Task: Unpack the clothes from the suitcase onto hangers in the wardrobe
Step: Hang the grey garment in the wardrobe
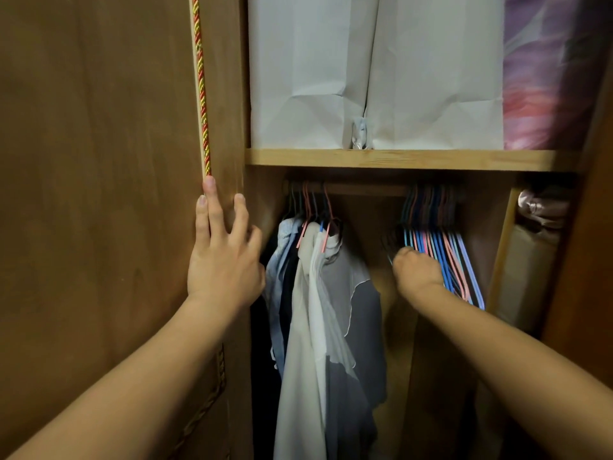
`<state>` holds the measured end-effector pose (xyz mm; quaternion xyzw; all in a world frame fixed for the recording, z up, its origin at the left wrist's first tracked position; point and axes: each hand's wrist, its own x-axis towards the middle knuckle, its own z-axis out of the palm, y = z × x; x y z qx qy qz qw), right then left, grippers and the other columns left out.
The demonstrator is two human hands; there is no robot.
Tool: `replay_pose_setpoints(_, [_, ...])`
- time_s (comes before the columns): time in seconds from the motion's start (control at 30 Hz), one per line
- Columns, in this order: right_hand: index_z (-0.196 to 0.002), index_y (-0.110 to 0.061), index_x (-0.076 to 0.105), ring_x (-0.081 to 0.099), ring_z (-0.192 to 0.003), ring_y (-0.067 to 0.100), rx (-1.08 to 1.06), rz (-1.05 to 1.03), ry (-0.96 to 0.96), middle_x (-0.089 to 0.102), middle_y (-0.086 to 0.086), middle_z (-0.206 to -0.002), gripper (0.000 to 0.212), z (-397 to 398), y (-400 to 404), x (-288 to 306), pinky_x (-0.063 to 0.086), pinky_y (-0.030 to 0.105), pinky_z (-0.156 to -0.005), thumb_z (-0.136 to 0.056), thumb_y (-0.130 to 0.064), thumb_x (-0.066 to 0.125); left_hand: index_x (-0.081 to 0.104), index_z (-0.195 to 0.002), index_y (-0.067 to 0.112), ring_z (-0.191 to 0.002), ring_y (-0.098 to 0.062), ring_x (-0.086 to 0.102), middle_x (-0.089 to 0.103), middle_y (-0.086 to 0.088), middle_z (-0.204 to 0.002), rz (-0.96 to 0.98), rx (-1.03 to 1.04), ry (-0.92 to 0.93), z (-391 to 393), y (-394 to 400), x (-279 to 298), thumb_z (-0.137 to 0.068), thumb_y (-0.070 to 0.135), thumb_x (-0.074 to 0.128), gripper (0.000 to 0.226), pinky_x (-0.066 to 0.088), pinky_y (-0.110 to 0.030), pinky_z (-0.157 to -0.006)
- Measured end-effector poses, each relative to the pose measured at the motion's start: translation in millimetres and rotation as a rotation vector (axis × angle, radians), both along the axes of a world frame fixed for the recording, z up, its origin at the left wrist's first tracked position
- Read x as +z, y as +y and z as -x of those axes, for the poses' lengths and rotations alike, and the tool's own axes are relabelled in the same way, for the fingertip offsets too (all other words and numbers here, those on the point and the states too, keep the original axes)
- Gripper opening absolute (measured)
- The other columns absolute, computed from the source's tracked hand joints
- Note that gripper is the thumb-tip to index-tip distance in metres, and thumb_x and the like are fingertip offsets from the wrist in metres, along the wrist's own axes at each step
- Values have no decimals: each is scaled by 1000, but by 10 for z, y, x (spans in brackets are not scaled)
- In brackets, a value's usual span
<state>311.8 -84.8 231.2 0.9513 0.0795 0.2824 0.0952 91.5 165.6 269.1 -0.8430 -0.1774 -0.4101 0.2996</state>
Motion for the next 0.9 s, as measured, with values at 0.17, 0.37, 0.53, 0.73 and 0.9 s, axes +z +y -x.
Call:
replay_pose_setpoints(0.17, [-119, 3, 55, 64, -110, 41, 127, -276, 34, 67, 21, -116, 25, 10, 76, 148, 52, 44, -86, -97, -1, 44, 67, -116, 14, -141, -68, -13, 26, -24, -161, 5, 0, 3, -3, 7, 5, -84, 41, 49, 46, 4, -67, -119])
replay_pose_setpoints(0.37, [-117, 2, 57, 60, -108, 46, 181, -527, 113, 64, 26, -115, 23, 133, 176, 74, 49, 46, -86, -99, -9, 48, 67, -116, 14, -141, -67, -14, 23, -24, -162, 24, 0, 19, 27, 3, 3, -86, 39, 49, 43, 3, -66, -119])
replay_pose_setpoints(0.53, [-111, 6, 62, 60, -108, 47, 155, -672, 125, 63, 33, -116, 26, 170, -22, 389, 49, 43, -86, -93, -10, 51, 70, -110, 19, -140, -68, -15, 21, -25, -162, 83, -29, 31, 53, -92, 54, -85, 40, 49, 38, 1, -67, -119])
replay_pose_setpoints(0.73, [-108, 2, 62, 61, -106, 44, 148, -738, 180, 65, 28, -113, 24, 455, 154, 229, 48, 41, -84, -94, -14, 52, 68, -115, 21, -138, -68, -21, 20, -24, -162, 112, -62, 89, 36, -32, 51, -89, 41, 48, 38, -1, -66, -119])
replay_pose_setpoints(0.9, [-104, -9, 64, 62, -101, 44, 132, -798, 144, 68, 23, -108, 23, 1240, 127, -339, 50, 42, -84, -88, -18, 50, 68, -119, 23, -141, -65, -19, 17, -22, -164, 131, -106, 121, 147, -53, 60, -92, 37, 44, 39, -7, -66, -119])
